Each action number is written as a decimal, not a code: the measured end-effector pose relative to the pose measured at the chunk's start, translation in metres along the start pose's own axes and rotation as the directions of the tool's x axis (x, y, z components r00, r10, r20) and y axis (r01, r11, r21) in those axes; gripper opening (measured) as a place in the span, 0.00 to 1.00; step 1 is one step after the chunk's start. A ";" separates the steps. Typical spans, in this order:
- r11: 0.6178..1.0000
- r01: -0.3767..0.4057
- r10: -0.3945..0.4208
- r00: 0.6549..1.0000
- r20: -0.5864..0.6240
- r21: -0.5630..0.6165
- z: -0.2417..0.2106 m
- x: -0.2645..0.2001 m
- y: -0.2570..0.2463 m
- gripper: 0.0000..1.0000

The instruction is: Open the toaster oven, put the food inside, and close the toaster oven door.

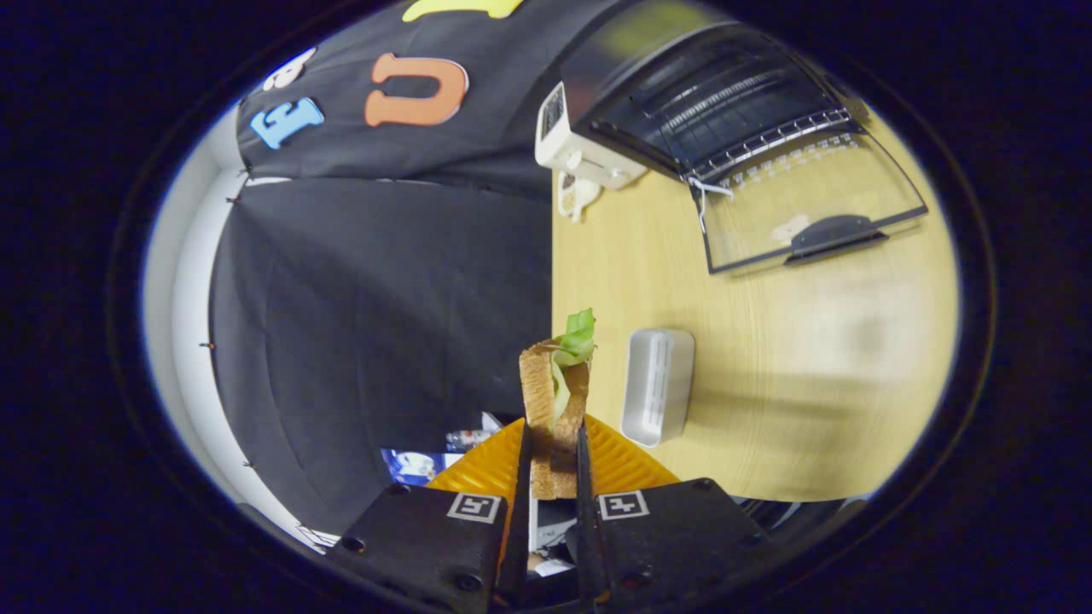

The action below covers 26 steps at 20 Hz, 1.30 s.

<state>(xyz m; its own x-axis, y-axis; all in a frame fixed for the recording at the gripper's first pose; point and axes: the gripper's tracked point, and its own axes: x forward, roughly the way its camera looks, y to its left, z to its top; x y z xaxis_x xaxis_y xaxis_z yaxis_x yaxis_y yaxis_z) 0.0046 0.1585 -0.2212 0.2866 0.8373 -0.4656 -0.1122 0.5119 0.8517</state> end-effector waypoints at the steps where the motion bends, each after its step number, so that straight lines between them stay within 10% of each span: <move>1: 1.000 -0.020 0.020 0.999 0.044 -0.001 0.012 -0.014 0.008 0.28; 13: 0.979 -0.086 -0.015 0.877 0.479 0.187 0.134 -0.075 -0.061 0.28; 26: 0.915 -0.274 -0.063 0.629 0.775 0.297 0.252 -0.039 -0.141 0.28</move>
<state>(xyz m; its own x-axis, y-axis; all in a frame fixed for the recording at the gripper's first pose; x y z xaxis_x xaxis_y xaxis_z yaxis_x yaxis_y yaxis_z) 0.2486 0.0048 -0.2628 0.9248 0.3451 -0.1601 0.1015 0.1818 0.9781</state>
